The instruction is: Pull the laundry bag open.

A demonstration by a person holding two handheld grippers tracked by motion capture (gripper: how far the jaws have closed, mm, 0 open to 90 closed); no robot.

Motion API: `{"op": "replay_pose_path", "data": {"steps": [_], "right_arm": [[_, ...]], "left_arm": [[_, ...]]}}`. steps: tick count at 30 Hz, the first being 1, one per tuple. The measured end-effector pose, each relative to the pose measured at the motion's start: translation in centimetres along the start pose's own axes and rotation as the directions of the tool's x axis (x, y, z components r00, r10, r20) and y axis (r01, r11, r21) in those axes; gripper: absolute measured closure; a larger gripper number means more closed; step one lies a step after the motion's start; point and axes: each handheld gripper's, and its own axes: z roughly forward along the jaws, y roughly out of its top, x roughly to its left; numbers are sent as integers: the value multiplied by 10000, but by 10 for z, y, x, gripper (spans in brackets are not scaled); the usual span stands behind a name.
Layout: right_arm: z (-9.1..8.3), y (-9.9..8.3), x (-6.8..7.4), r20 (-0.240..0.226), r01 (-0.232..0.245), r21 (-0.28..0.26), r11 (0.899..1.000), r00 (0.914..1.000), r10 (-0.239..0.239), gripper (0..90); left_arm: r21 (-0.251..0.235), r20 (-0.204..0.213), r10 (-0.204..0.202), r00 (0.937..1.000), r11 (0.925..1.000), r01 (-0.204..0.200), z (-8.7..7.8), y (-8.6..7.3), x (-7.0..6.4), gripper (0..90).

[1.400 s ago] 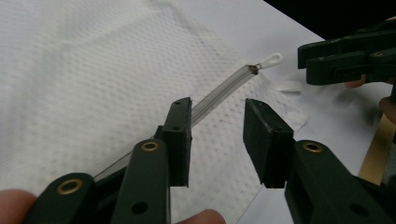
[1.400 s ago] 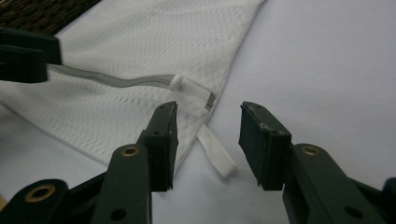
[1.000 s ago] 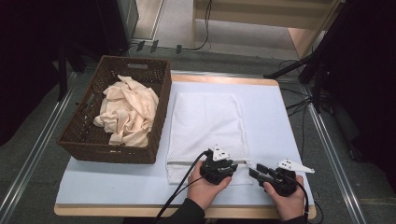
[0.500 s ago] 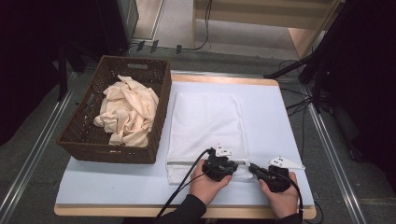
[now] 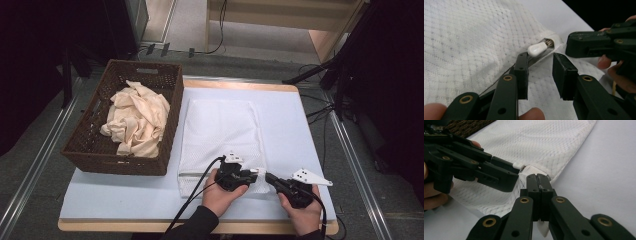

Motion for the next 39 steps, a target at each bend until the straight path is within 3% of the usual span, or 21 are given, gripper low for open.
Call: {"op": "replay_pose_path", "data": {"steps": [8, 10, 13, 14, 15, 16, 19, 25, 27, 28, 30, 32, 35, 39], "right_arm": [[0, 0, 4, 163, 298, 53, 9995, 9994, -299, 900], [1, 0, 5, 213, 439, 58, 9990, 9988, -440, 900], [0, 0, 6, 246, 568, 66, 9984, 9981, -569, 900], [0, 1, 7, 257, 652, 43, 9979, 9975, -653, 900], [0, 1, 7, 257, 652, 43, 9979, 9975, -653, 900], [-1, 2, 9, 321, 699, -1, 9976, 9970, -699, 900], [-4, 3, 9, 448, 580, -115, 9982, 9973, -575, 900], [-3, 3, 7, 392, 417, -14, 9991, 9984, -416, 900], [-3, 4, 6, 265, 265, -20, 9996, 9993, -264, 900], [-4, 4, 3, -35, -262, 23, 9997, 9997, 262, 900], [-4, 4, 0, -272, -490, -43, 9988, 9984, 489, 873], [-1, 4, -3, -503, -767, -79, 9970, 9958, 762, 704], [4, 5, -7, -760, -1149, 120, 9933, 9904, 1155, 615], [13, 6, -13, -1549, -1876, 363, 9816, 9693, 1910, 646]], "left_arm": [[-475, 785, -801, 9937, 9953, 840, -3, 4, 5, 665], [-515, 871, -982, 9914, 9934, 1029, -3, 5, 6, 712], [-443, 1163, -1446, 9826, 9876, 1506, -2, 6, 9, 775], [-447, 1234, -1610, 9792, 9848, 1676, -2, 6, 10, 843], [-469, 1463, -1786, 9730, 9812, 1872, -2, 6, 11, 843], [-421, 1546, -1817, 9711, 9808, 1902, -3, 6, 12, 863], [-348, 1404, -1666, 9760, 9843, 1730, -5, 6, 13, 865], [-358, 1387, -1661, 9763, 9844, 1725, -9, 1, 16, 866], [-392, 1584, -1535, 9754, 9861, 1615, -9, 0, 17, 866], [-395, 1628, -1471, 9756, 9871, 1555, -10, 0, 16, 866], [-464, 1710, -1432, 9748, 9871, 1532, -11, 0, 17, 866], [-531, 1824, -1468, 9722, 9859, 1588, -13, 0, 18, 866], [-554, 1883, -1388, 9723, 9869, 1516, -13, 0, 18, 866], [-573, 1973, -1288, 9719, 9881, 1426, -13, 0, 17, 866]]}}
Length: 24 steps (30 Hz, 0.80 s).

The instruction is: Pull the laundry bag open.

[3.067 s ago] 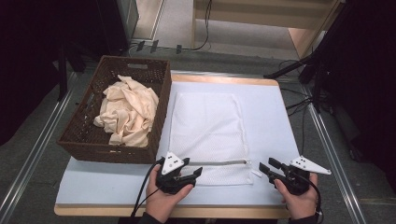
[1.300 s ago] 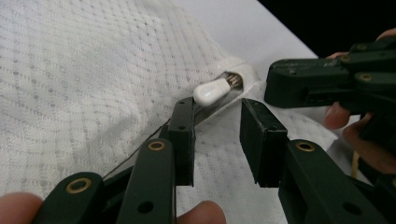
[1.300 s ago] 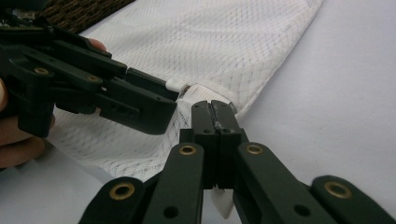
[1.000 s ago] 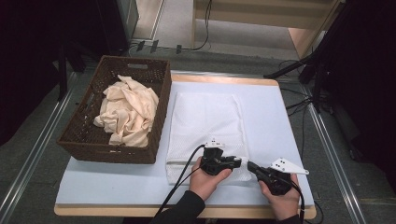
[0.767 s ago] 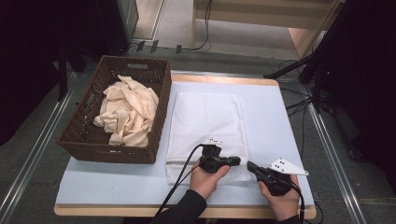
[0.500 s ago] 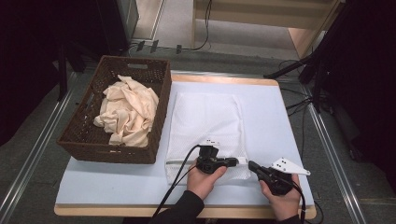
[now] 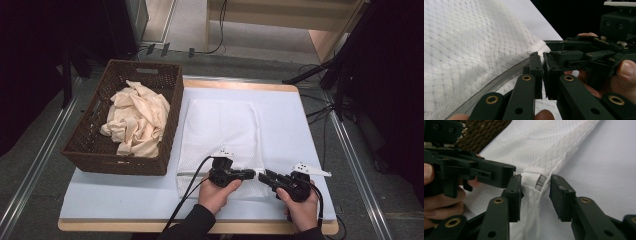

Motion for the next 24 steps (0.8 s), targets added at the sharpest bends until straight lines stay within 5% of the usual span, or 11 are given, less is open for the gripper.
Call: {"op": "replay_pose_path", "data": {"steps": [9, 18, 24], "right_arm": [[-1, 0, 6, -530, 209, -93, 9997, 9984, -214, 854], [-1, -2, 12, 235, 613, -198, 9979, 9979, -608, 875], [-1, -2, 15, 315, 668, -191, 9976, 9973, -662, 876]], "left_arm": [[87, -9, -20, 10000, 10000, 20, 0, -3, 2, 866], [133, -250, -165, 9996, 9998, 168, 0, -3, 0, 867], [90, -292, -280, 9992, 9996, 282, -3, -4, 1, 868]]}}
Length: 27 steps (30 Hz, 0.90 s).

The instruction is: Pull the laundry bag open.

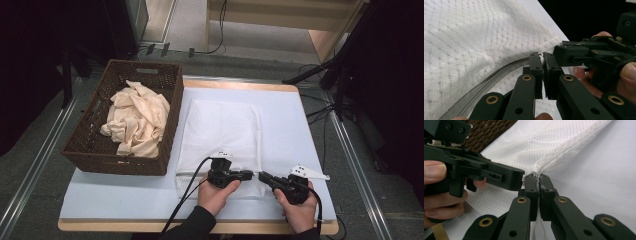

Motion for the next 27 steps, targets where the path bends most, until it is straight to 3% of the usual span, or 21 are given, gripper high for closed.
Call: {"op": "replay_pose_path", "data": {"steps": [7, 8, 9, 10, 11, 12, 13, 14, 15, 18, 22, 27], "right_arm": [[2, -2, 5, 193, 216, 46, 9998, 9996, -217, 876], [2, -2, 5, 193, 216, 46, 9998, 9996, -217, 876], [0, -2, 6, 443, 286, -176, 9994, 9986, -278, 876], [-4, 0, 4, 522, 151, -358, 9992, 9985, -132, 876], [-8, 2, 0, 560, -11, -517, 9987, 9984, 40, 876], [-12, 3, -2, 532, -74, -597, 9982, 9985, 106, 876], [-13, 3, -4, 442, -45, -629, 9980, 9990, 73, 876], [-12, 3, -4, 388, -70, -591, 9982, 9992, 93, 876], [-11, 2, -2, 372, 4, -510, 9987, 9993, 15, 876], [-8, 2, 1, 369, 140, -382, 9992, 9992, -126, 876], [-6, 1, 4, 489, 367, -260, 9990, 9982, -354, 875], [-5, 1, 6, 420, 419, -217, 9989, 9983, -410, 875]], "left_arm": [[-109, -167, -234, 9996, 9997, 232, -2, -4, -1, 869], [-79, -992, -127, 9950, 9999, 120, -3, -5, -1, 869], [-218, -1496, -106, 9887, 9997, 74, -5, -7, 3, 869], [-380, -1294, -636, 9895, 9975, 592, -10, -8, 10, 870], [-712, -712, -1220, 9900, 9906, 1170, -16, -9, 15, 869], [-739, -445, -1201, 9918, 9904, 1167, -20, -8, 15, 869], [-667, -647, -854, 9942, 9945, 811, -22, -8, 13, 869], [-574, -1043, -559, 9930, 9971, 501, -23, -9, 9, 869], [-538, -1170, -448, 9921, 9978, 387, -23, -10, 9, 868], [-580, -1188, -560, 9913, 9971, 494, -25, -13, 11, 868], [-514, -1501, -239, 9884, 9985, 163, -27, -16, 8, 868], [-621, -1719, -266, 9848, 9979, 161, -34, -14, 5, 868]]}}
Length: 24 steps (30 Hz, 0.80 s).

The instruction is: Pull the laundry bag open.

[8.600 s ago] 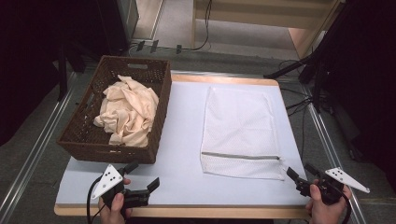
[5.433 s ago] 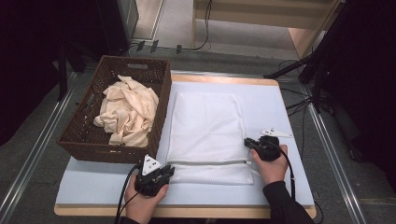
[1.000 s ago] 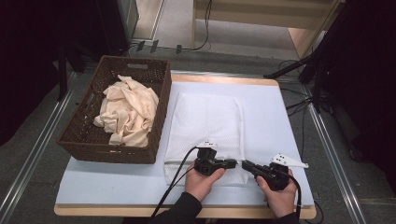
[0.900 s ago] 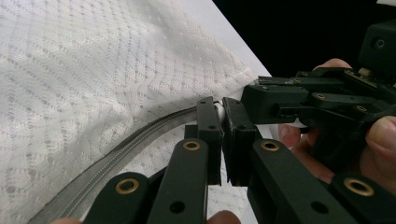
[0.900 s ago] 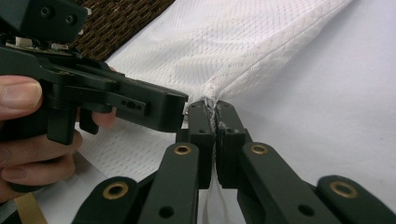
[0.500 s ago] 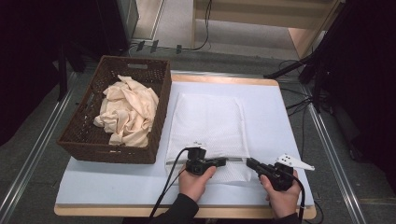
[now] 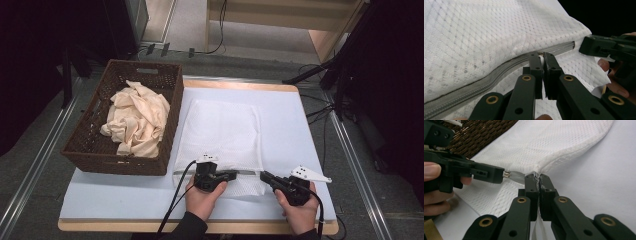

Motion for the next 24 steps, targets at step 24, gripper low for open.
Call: {"op": "replay_pose_path", "data": {"steps": [24], "right_arm": [[-4, 2, -5, 117, -177, -85, 9998, 9998, 178, 876]], "left_arm": [[-248, -1141, -37, 9935, 9997, 8, -35, -9, 21, 867]]}}
